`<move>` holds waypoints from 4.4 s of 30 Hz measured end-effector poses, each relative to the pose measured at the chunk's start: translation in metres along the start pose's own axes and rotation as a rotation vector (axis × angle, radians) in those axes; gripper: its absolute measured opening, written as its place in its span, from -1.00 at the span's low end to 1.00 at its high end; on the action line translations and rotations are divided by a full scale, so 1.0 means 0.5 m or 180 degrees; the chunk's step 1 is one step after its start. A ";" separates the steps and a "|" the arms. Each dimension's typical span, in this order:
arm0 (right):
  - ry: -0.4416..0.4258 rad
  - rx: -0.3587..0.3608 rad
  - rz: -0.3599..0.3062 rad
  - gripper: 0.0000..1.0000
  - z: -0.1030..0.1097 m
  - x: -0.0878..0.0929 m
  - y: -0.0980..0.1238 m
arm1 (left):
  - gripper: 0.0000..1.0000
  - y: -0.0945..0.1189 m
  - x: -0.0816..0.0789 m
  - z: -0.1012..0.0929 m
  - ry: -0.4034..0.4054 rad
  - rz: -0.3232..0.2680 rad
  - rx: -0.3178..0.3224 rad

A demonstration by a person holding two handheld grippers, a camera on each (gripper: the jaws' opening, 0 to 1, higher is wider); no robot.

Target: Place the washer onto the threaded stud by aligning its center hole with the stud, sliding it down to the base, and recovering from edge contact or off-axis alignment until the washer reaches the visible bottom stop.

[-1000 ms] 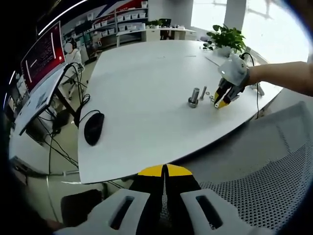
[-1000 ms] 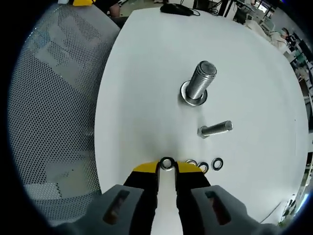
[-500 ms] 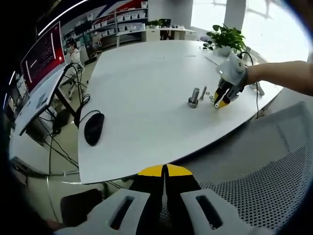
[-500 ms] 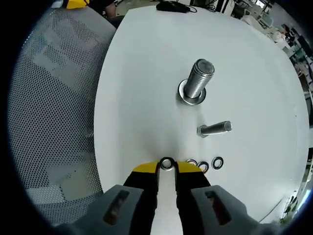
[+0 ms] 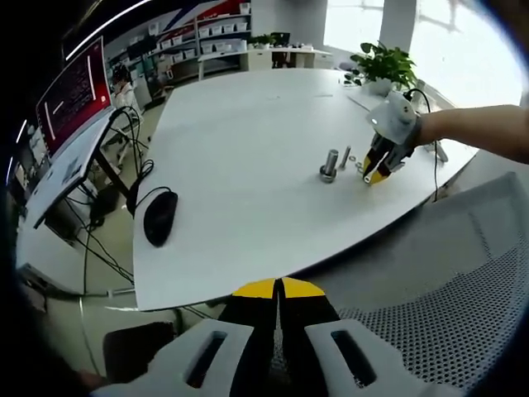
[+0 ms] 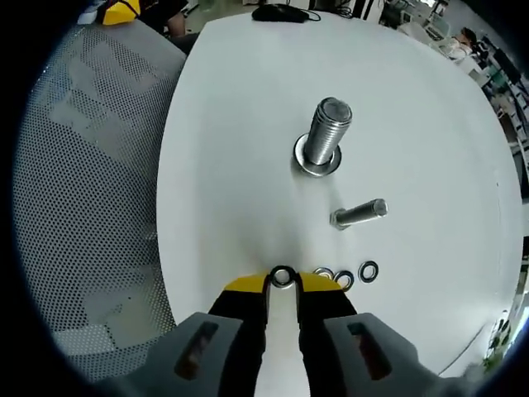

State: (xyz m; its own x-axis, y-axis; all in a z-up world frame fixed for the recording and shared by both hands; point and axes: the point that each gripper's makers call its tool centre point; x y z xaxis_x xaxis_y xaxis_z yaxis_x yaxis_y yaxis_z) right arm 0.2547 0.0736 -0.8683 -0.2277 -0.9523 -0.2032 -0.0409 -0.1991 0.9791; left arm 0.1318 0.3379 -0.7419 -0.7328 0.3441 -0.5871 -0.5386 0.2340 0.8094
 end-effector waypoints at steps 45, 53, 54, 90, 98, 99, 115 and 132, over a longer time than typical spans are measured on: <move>0.0088 0.0091 0.0222 -0.72 0.003 -0.001 0.000 | -1.00 0.000 0.001 0.000 -0.0012 0.0003 -0.0003; -0.0036 0.0028 0.0109 -0.72 0.002 -0.007 0.029 | -1.00 0.000 0.001 -0.002 -0.0022 -0.0001 0.0010; -0.0051 -0.0001 0.0096 -0.72 0.004 -0.008 0.037 | -1.00 0.000 0.001 -0.002 -0.0022 -0.0001 0.0010; -0.0071 0.0221 -0.0267 -0.72 -0.055 -0.090 0.130 | -1.00 0.002 -0.003 0.000 -0.0024 -0.0047 0.0004; -0.0136 0.0463 -0.0419 -0.73 -0.081 -0.112 0.122 | -1.00 0.003 -0.003 0.001 -0.0010 -0.0059 -0.0012; -0.0142 0.0448 -0.0415 -0.73 -0.081 -0.113 0.120 | -1.00 0.003 -0.003 0.001 -0.0004 -0.0061 -0.0016; -0.0106 0.0400 -0.0321 -0.73 -0.084 -0.113 0.096 | -1.00 0.004 -0.006 0.005 0.0018 -0.0092 -0.0055; -0.0071 0.0292 -0.0186 -0.73 -0.090 -0.104 0.029 | -1.00 0.002 -0.003 0.005 0.0013 -0.0047 -0.0056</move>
State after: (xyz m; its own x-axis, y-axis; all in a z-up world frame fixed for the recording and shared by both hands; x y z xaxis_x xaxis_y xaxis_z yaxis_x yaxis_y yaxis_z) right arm 0.3097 0.1097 -0.8441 -0.2438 -0.9341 -0.2606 -0.1435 -0.2311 0.9623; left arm 0.1337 0.3399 -0.7402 -0.7264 0.3371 -0.5990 -0.5565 0.2230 0.8004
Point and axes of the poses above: the point that each gripper's makers call its tool centre point, and the gripper's own axes: y roughly backward along the fingers, z roughly to its left, x roughly out of its underside, and after that the axes turned 4 degrees about -y, right-handed
